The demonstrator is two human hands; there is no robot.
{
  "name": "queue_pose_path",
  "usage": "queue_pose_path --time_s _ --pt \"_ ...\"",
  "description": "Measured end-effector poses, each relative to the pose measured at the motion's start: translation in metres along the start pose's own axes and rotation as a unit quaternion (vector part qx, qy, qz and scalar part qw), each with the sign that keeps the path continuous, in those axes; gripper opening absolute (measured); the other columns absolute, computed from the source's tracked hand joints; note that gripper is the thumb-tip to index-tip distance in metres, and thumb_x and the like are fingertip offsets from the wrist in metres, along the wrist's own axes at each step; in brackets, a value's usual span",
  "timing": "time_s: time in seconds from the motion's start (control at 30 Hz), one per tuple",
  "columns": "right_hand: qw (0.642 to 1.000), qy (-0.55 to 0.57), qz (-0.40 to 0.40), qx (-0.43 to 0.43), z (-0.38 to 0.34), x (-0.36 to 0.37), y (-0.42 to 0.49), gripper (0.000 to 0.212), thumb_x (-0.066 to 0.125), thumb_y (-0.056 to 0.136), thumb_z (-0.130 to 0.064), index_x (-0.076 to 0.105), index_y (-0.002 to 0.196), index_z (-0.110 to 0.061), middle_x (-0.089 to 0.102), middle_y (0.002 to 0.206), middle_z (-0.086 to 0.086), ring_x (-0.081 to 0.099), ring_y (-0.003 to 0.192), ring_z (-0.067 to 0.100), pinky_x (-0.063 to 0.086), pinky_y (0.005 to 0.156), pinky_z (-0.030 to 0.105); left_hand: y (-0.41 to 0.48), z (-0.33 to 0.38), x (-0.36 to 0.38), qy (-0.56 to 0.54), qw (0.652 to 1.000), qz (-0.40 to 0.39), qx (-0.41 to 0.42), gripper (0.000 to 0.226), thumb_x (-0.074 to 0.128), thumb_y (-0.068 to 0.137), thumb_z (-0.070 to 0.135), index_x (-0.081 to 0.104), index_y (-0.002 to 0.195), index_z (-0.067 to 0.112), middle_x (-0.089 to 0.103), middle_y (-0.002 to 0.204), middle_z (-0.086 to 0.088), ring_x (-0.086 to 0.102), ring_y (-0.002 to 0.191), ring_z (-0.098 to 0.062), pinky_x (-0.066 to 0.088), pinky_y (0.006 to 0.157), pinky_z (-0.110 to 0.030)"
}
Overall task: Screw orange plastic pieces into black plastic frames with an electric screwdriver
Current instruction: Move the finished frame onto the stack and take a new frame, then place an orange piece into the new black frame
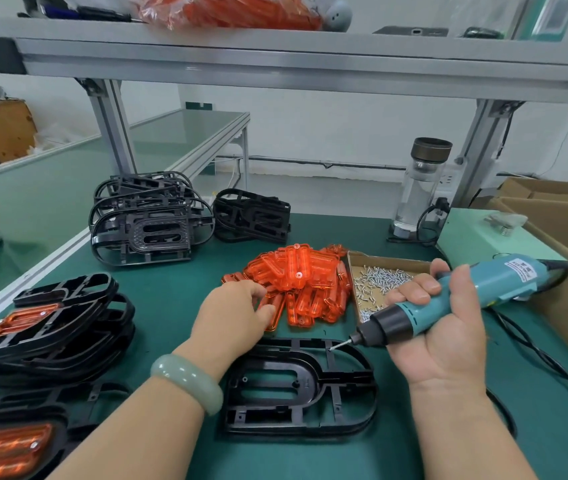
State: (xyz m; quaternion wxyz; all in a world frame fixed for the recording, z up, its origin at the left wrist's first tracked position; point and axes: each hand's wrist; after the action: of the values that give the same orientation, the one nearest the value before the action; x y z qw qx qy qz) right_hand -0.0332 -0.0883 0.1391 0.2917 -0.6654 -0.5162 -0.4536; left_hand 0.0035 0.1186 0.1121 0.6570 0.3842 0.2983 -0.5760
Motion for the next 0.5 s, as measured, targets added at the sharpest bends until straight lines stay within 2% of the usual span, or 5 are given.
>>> queue_pose_path --time_s 0.13,0.27,0.33,0.4,0.5 --pt "1.000 -0.005 -0.003 0.008 0.001 -0.001 -0.001 0.018 0.055 0.085 -0.041 0.054 0.087 -0.023 0.044 0.059 -0.013 0.045 0.047 0.002 0.044 0.053 0.017 0.009 0.005 0.010 0.038 0.998 -0.037 -0.022 0.051 0.069 0.078 0.048 0.060 0.121 0.022 0.063 0.114 0.002 0.058 0.106 -0.019 0.045 0.085 -0.028" --pt "1.000 -0.007 -0.006 0.011 0.002 -0.001 -0.002 0.018 0.055 0.085 -0.041 0.054 0.087 -0.023 0.045 0.058 -0.013 0.045 0.046 0.002 0.044 0.053 0.016 0.015 0.009 0.011 0.077 0.996 -0.045 -0.024 0.035 0.071 0.077 0.045 0.066 0.104 0.024 0.063 0.103 0.004 0.060 0.099 -0.019 0.043 0.076 -0.026" --pt "1.000 -0.008 -0.007 0.014 0.003 -0.001 -0.002 0.017 0.055 0.085 -0.041 0.055 0.086 -0.023 0.045 0.058 -0.013 0.045 0.046 0.002 0.044 0.053 0.016 0.015 0.011 0.009 0.097 0.994 -0.051 -0.022 0.023 0.071 0.077 0.042 0.063 0.091 0.025 0.062 0.091 0.005 0.061 0.093 -0.021 0.043 0.071 -0.026" --pt "1.000 -0.009 -0.007 0.015 0.003 -0.001 -0.002 0.017 0.055 0.085 -0.040 0.055 0.086 -0.023 0.045 0.058 -0.012 0.045 0.046 0.002 0.045 0.053 0.017 0.014 0.013 0.008 0.133 0.990 -0.051 -0.010 0.020 0.069 0.079 0.038 0.057 0.083 0.023 0.062 0.088 0.004 0.061 0.089 -0.023 0.043 0.068 -0.029" --pt "1.000 -0.009 -0.005 0.016 0.003 -0.001 -0.002 0.017 0.056 0.084 -0.040 0.055 0.086 -0.023 0.045 0.058 -0.012 0.044 0.046 0.002 0.045 0.053 0.017 0.012 0.014 0.003 0.178 0.983 -0.044 -0.010 0.022 0.060 0.086 0.034 0.062 0.105 0.024 0.063 0.103 0.000 0.060 0.094 -0.025 0.045 0.071 -0.032"
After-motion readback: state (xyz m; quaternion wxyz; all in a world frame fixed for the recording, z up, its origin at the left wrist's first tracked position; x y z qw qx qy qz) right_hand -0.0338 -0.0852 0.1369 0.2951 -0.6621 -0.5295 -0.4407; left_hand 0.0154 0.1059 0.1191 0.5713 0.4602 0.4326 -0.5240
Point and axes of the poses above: each hand's wrist, its own y-axis towards the middle knuckle, its own x-axis out of the palm, z = x × y
